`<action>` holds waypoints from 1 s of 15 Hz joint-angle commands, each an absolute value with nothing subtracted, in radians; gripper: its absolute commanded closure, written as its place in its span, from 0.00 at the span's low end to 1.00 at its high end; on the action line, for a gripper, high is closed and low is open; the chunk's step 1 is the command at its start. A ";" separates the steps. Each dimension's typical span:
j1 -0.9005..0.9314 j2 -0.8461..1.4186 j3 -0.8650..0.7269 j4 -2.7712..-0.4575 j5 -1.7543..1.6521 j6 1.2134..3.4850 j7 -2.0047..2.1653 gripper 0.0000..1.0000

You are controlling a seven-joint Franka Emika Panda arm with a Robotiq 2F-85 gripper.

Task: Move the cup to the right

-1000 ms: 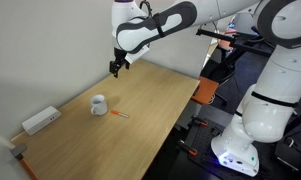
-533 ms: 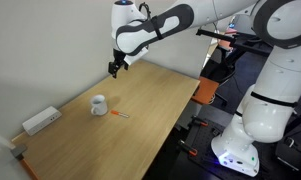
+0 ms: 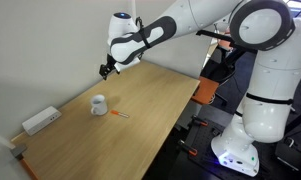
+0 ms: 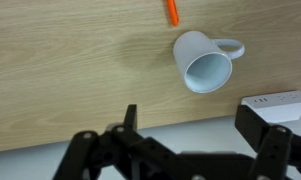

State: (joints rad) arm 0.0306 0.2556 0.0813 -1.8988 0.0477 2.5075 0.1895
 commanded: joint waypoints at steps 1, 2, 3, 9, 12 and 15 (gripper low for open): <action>0.072 0.343 0.059 -1.805 0.066 2.512 0.288 0.00; 0.081 0.361 0.053 -1.786 0.060 2.499 0.318 0.00; 0.094 0.379 0.044 -1.768 0.047 2.490 0.354 0.00; 0.157 0.498 -0.020 -1.636 -0.007 2.420 0.484 0.00; 0.163 0.551 -0.030 -1.563 0.002 2.357 0.489 0.00; 0.160 0.590 -0.023 -1.501 0.011 2.278 0.472 0.00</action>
